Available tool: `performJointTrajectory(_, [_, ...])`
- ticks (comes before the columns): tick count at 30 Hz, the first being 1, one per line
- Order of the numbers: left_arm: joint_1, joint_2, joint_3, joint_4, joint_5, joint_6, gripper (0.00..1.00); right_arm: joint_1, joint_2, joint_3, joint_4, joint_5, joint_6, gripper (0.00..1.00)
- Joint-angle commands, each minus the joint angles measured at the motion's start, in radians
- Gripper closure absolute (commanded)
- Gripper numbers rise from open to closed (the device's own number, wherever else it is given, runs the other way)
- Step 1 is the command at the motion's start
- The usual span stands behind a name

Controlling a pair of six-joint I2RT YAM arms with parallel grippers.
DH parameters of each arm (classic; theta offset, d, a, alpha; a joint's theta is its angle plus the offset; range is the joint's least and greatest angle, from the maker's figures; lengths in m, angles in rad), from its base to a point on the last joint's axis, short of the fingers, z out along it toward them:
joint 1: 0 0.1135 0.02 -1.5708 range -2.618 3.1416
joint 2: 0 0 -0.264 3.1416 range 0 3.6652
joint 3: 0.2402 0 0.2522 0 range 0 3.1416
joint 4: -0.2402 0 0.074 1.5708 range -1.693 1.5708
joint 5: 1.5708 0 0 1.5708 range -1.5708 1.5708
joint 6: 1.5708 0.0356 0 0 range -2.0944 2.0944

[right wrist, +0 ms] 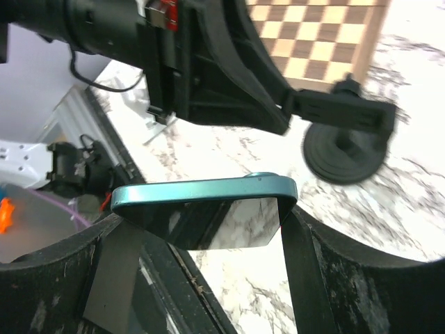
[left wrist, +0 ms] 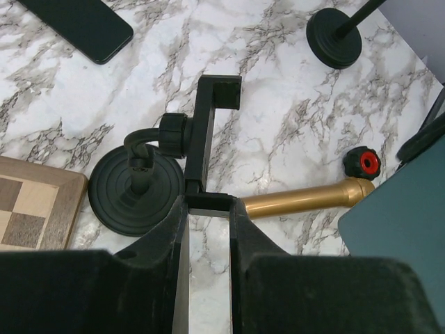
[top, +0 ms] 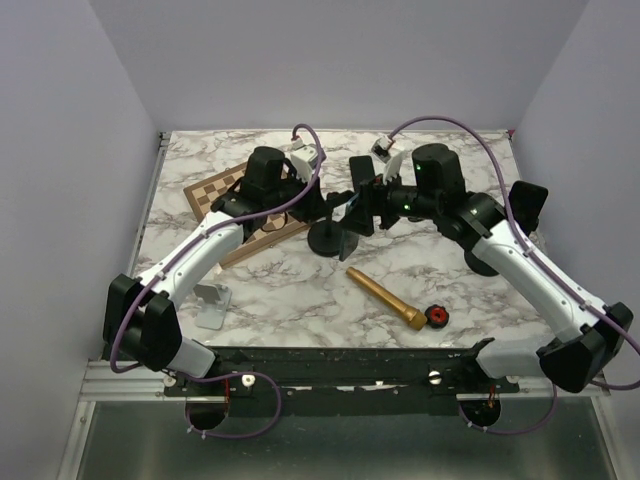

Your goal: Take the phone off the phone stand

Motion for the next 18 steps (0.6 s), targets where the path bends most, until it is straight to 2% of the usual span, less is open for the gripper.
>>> performJointTrajectory(1, [0.004,-0.037,0.036,-0.008,-0.051,-0.004,0.71,-0.003,-0.107,-0.074,0.022,0.264,0.075,0.99])
performJointTrajectory(8, [0.005,-0.085,0.037,-0.019,-0.060,-0.009,0.40,-0.003,-0.183,-0.215,0.037,0.538,0.156,0.99])
performJointTrajectory(10, [0.003,-0.100,0.037,-0.022,-0.072,-0.011,0.31,-0.004,-0.211,-0.252,0.055,0.567,0.177,0.99])
performJointTrajectory(12, [0.004,-0.122,0.041,-0.030,-0.088,-0.010,0.06,-0.004,-0.232,-0.281,0.068,0.585,0.192,0.99])
performJointTrajectory(13, [0.004,-0.134,0.041,-0.032,-0.097,-0.011,0.02,-0.003,-0.235,-0.292,0.067,0.599,0.203,0.99])
performJointTrajectory(18, [0.002,-0.238,0.008,-0.017,-0.205,-0.011,0.01,-0.003,-0.204,-0.307,0.033,0.693,0.243,0.99])
